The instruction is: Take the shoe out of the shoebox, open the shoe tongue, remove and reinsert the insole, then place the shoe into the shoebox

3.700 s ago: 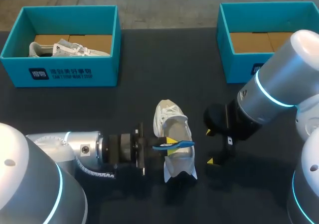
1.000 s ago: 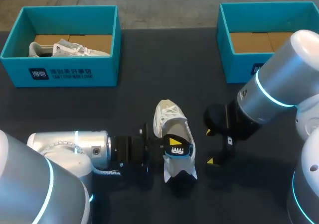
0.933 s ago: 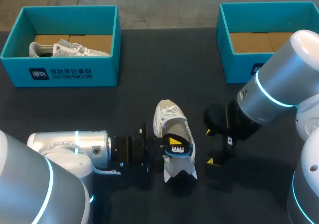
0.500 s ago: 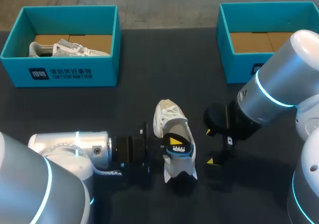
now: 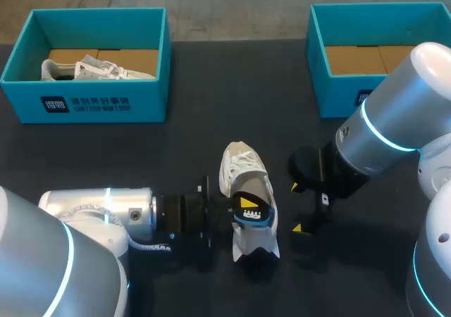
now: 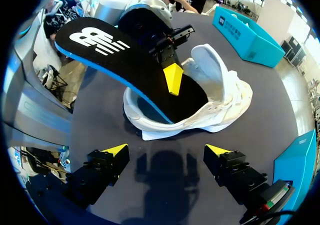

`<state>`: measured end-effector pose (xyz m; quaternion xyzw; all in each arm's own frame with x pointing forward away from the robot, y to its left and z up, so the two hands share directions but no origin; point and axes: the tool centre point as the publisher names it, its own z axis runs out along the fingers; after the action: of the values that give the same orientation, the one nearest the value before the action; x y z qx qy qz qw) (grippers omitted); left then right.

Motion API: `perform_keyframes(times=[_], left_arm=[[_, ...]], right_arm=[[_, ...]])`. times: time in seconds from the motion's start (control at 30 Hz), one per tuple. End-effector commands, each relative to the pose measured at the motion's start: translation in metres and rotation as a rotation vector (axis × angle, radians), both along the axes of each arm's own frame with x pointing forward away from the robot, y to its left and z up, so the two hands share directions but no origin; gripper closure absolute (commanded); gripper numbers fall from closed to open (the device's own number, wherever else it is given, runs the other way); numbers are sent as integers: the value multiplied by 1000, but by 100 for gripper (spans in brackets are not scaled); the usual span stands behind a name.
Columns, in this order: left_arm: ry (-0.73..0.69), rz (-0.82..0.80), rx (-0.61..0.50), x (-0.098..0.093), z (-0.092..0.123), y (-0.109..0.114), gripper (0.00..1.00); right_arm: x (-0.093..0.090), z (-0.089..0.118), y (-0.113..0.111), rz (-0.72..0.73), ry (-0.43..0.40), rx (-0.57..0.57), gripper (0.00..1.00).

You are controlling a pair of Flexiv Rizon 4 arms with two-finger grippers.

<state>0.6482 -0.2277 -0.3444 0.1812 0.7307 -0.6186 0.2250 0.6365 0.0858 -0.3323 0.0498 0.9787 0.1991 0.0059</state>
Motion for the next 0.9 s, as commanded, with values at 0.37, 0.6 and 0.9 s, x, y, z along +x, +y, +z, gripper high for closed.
perform_keyframes(times=[0.37, 0.6, 0.9], left_arm=[[-1, 3, 5, -8, 7, 3, 73], [-9, 3, 3, -14, 12, 3, 69], [-21, 6, 4, -19, 18, -1, 70]], right_arm=[[-1, -2, 1, -2, -3, 0, 0], [-1, -2, 1, -2, -3, 0, 0], [-1, -2, 1, -2, -3, 0, 0]])
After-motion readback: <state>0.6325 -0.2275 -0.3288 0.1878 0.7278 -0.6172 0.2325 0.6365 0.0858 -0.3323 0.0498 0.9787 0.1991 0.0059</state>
